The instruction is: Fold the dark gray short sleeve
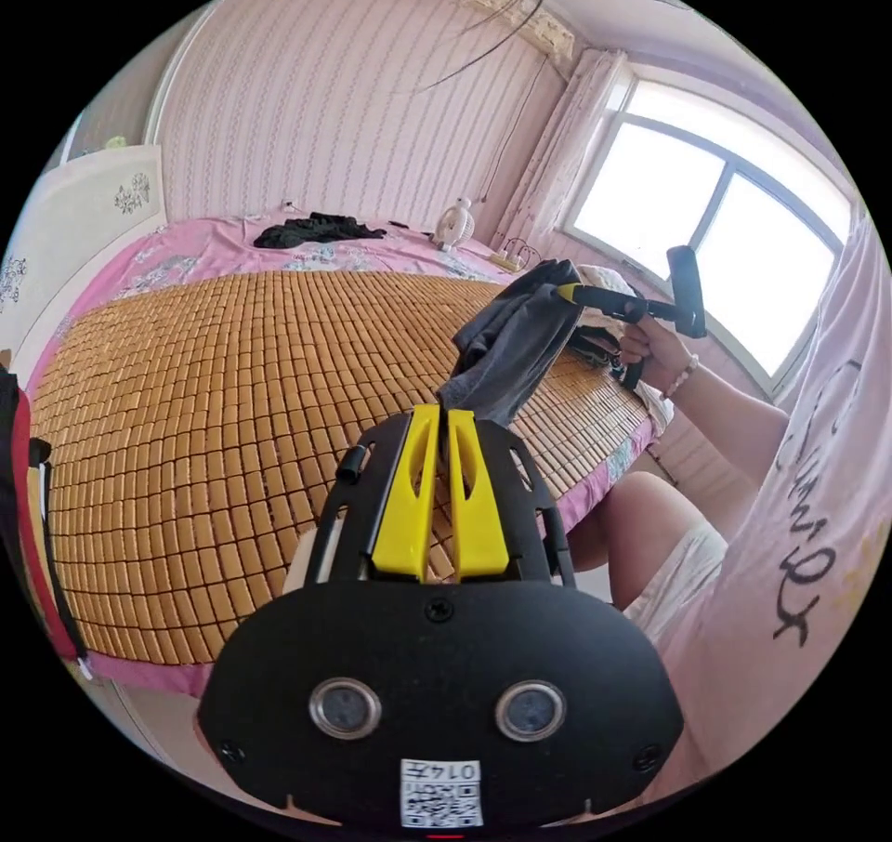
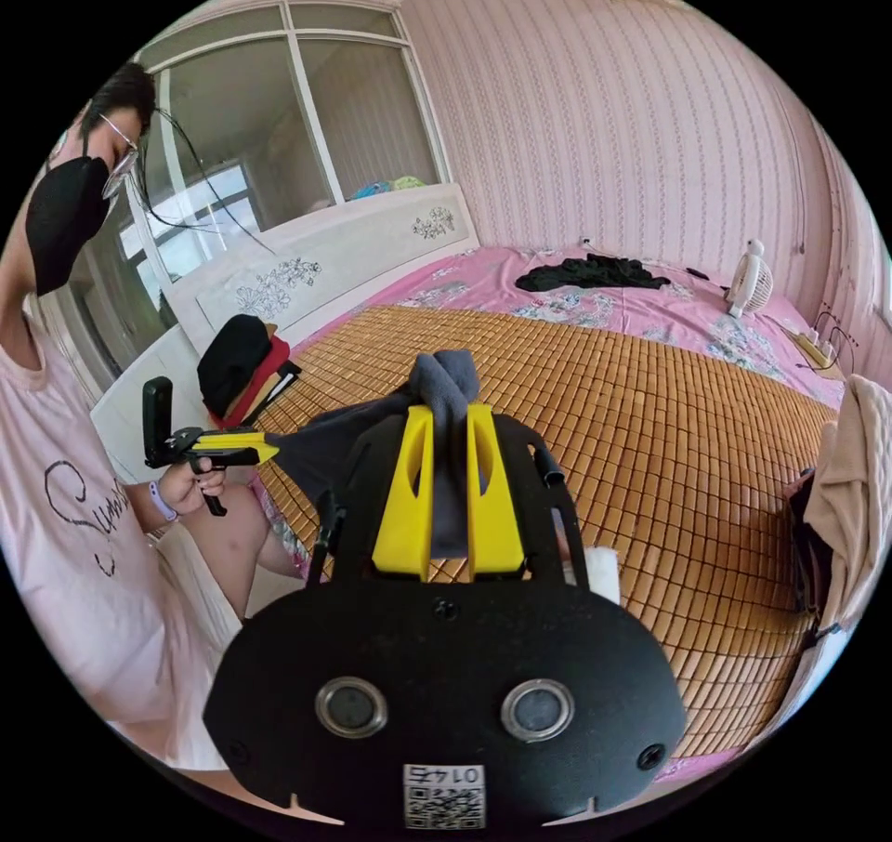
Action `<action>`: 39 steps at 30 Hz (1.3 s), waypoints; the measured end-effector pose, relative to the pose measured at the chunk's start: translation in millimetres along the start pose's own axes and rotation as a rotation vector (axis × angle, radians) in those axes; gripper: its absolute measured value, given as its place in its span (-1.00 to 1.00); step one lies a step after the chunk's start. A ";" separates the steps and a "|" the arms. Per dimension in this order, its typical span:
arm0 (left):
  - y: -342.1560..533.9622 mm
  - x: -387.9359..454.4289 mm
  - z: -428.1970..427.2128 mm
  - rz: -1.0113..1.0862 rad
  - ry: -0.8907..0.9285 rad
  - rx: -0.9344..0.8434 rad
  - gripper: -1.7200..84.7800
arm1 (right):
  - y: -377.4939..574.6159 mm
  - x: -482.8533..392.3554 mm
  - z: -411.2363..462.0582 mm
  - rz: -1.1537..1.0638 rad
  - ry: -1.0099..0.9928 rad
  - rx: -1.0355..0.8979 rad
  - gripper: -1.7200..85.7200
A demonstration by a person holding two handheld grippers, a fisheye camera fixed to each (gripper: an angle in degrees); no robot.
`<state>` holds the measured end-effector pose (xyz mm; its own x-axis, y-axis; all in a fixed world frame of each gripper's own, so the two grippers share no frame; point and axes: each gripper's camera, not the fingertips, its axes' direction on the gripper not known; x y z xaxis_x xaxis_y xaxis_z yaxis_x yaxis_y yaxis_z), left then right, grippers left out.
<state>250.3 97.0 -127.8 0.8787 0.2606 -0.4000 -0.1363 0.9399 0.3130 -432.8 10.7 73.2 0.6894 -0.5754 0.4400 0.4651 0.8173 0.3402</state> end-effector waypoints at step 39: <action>78.4 110.5 -205.5 -0.058 -0.392 0.148 -0.98 | 42.1 -232.4 -14.3 -0.237 0.319 -0.559 -0.97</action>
<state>242.7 244.8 -324.5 0.9944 0.0781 -0.0712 -0.0399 0.9013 0.4314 -565.4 179.3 -26.6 0.6232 -0.7741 0.1115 0.7817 0.6119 -0.1209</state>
